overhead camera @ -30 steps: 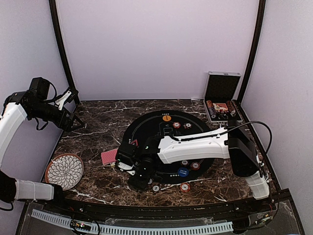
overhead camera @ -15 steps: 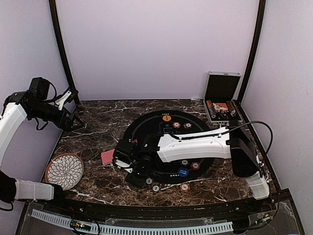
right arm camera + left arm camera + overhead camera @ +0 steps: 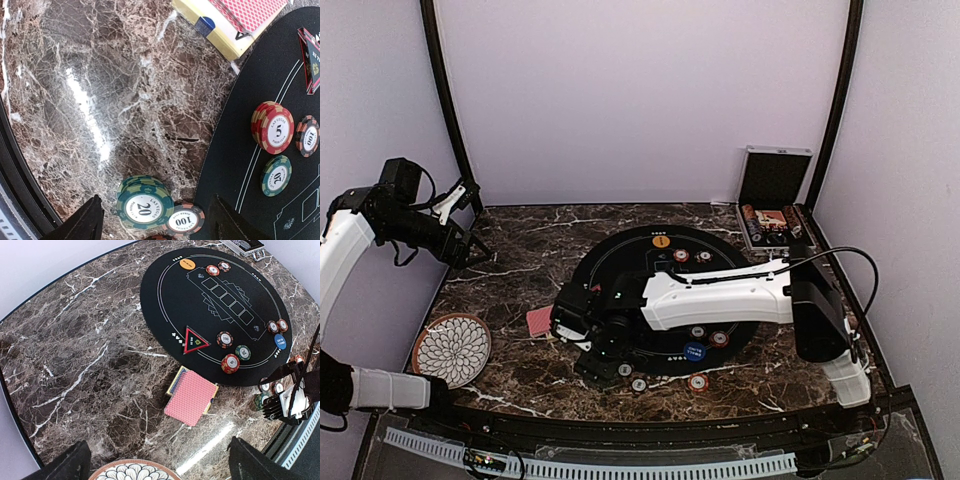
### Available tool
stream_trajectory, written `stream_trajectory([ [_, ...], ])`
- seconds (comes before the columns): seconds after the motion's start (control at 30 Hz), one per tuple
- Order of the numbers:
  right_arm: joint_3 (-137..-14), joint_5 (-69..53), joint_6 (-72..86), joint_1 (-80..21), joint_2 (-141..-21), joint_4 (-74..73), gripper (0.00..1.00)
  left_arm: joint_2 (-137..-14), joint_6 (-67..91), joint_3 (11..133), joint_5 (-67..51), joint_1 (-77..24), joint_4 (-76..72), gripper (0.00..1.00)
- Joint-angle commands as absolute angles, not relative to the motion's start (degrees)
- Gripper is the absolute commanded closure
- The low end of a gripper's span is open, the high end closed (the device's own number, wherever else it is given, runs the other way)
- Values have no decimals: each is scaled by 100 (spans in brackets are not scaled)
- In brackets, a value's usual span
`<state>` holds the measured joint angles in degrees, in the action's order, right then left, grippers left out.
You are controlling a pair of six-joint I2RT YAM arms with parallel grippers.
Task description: Distribute texas hold em gaming equipment
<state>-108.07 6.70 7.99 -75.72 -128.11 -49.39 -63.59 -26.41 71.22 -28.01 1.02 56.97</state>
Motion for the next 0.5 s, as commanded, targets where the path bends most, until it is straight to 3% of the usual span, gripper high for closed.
stream_trajectory([
  [0.0, -10676, 675, 817, -7571, -12887, -4875, 26, -6210, -2717, 7093, -2828, 120, 5801, 1],
  [0.3, -10452, 567, 824, -7523, -12933, -4739, 27, -6215, -2716, 7093, -2829, 123, 5801, 1],
  [0.47, -10441, 487, 827, -7522, -12929, -4690, 33, -6220, -2716, 7097, -2821, 122, 5796, 1],
])
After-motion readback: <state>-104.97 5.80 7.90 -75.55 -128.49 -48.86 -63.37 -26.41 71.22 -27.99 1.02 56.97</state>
